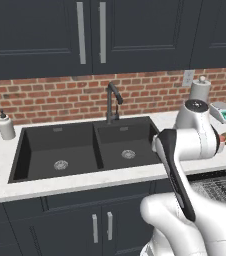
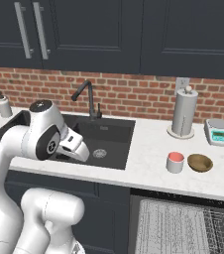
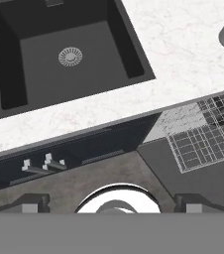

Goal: Pick up the cup and bowl from the counter, place them in the dishwasher, and close the dishwasher door.

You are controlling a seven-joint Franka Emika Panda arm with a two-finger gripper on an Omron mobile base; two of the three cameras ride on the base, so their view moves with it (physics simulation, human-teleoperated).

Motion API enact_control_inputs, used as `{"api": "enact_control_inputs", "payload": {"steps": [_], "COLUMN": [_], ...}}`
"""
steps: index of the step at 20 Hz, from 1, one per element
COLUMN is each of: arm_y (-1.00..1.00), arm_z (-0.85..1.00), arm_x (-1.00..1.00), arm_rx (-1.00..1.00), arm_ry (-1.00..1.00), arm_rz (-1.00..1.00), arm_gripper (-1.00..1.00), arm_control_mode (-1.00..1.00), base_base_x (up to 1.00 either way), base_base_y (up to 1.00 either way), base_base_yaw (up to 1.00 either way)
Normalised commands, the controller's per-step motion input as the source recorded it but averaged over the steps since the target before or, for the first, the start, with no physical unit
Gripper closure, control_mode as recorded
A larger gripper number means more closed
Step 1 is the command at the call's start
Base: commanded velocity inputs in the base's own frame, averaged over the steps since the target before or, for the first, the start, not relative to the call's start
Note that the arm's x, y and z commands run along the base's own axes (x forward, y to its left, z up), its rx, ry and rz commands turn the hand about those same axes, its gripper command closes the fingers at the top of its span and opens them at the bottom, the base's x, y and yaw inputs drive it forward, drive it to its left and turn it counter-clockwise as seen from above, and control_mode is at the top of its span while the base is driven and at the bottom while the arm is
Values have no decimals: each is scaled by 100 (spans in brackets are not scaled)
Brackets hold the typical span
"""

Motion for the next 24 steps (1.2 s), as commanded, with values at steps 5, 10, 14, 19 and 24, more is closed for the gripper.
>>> {"api": "enact_control_inputs", "payload": {"steps": [5,10,14,19,24], "arm_y": [0,0,0,0,0], "arm_z": [-3,-3,-2,0,-5], "arm_x": [0,0,0,0,-1], "arm_rx": [0,0,0,0,0], "arm_ry": [-2,-2,0,-1,0], "arm_rz": [5,4,1,0,0], "arm_gripper": [-100,-100,-100,-100,-100], "arm_control_mode": [-100,-100,-100,-100,-100], "base_base_x": [0,0,0,0,0], "base_base_y": [0,0,0,0,0], "base_base_yaw": [0,0,0,0,0]}}
